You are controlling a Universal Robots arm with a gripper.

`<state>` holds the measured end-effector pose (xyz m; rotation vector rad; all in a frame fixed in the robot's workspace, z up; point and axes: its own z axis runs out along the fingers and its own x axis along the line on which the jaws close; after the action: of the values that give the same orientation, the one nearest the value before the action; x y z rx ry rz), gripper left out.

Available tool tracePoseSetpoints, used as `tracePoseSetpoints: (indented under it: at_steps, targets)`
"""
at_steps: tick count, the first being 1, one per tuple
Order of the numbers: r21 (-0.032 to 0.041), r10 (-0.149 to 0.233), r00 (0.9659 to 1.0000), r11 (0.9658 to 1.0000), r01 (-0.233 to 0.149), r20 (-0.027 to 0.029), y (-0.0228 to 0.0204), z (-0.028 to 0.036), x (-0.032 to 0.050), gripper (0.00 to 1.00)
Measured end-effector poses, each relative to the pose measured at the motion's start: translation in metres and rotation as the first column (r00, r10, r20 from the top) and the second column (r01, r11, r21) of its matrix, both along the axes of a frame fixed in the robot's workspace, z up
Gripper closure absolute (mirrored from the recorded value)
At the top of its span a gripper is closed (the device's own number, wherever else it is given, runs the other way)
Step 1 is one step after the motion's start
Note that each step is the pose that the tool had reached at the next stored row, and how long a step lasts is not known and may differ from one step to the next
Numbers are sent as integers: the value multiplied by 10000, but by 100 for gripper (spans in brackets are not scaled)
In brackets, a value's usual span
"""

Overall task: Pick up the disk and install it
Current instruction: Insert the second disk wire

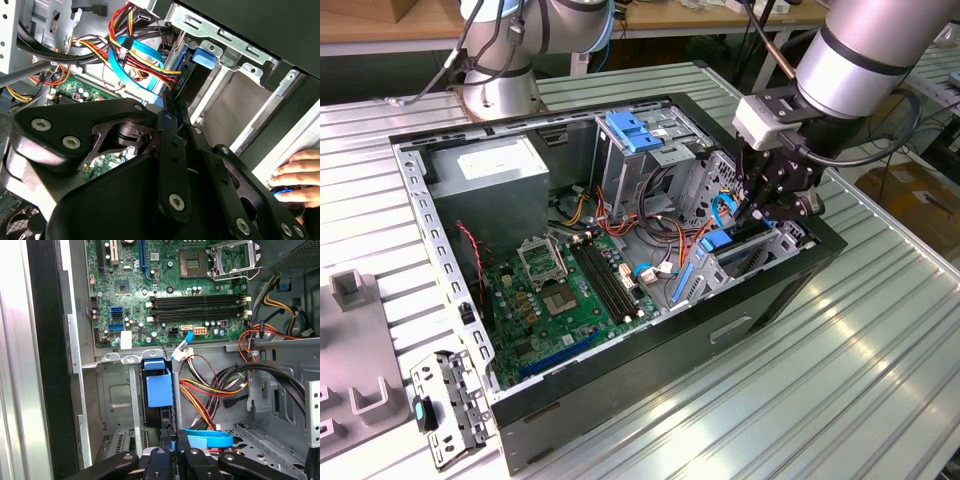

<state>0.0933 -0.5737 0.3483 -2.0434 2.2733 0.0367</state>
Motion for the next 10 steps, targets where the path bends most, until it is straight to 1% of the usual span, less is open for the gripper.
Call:
tracePoseSetpoints:
  at_steps: [5, 10]
  targets:
    - [4, 1, 10000, 10000, -1, 0, -7, -8, 0, 84]
    - [52, 1, 10000, 10000, -1, 0, -10, -35, 0, 84]
